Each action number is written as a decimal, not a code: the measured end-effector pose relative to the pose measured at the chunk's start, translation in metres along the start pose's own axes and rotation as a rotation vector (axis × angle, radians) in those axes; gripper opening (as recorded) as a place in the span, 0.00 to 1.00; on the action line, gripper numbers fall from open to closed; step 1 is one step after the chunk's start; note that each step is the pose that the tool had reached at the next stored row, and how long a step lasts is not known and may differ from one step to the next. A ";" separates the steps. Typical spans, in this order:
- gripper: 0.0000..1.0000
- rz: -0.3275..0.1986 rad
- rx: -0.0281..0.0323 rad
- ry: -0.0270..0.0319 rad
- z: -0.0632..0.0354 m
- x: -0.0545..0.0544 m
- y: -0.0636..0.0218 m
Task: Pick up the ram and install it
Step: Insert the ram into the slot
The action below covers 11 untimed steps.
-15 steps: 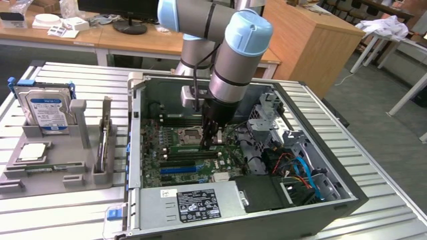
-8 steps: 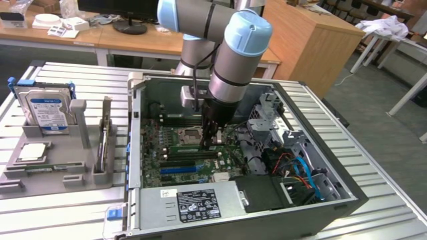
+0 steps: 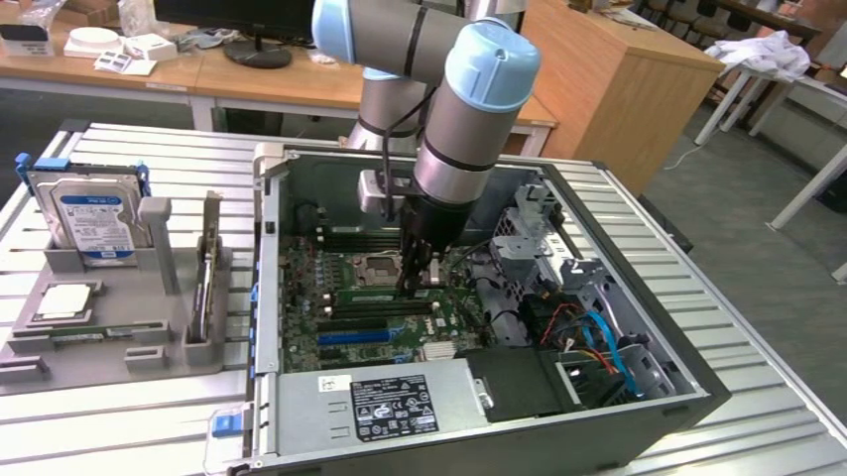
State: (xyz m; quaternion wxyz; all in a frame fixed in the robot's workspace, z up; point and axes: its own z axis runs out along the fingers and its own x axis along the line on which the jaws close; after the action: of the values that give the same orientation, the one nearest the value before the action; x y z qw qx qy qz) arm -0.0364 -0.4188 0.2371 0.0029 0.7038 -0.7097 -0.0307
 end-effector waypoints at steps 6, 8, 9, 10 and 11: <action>0.12 0.000 0.0000 0.0000 0.0031 0.000 -0.0002; 0.12 0.000 -0.0001 0.0003 0.0035 0.000 -0.0001; 0.12 0.000 -0.0001 0.0003 0.0035 0.000 -0.0001; 0.12 0.000 -0.0001 0.0002 0.0035 0.000 -0.0002; 0.12 0.000 0.0000 0.0002 0.0036 0.000 -0.0001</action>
State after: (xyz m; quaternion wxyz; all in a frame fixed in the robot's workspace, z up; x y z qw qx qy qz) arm -0.0365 -0.4188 0.2335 0.0030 0.7038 -0.7097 -0.0306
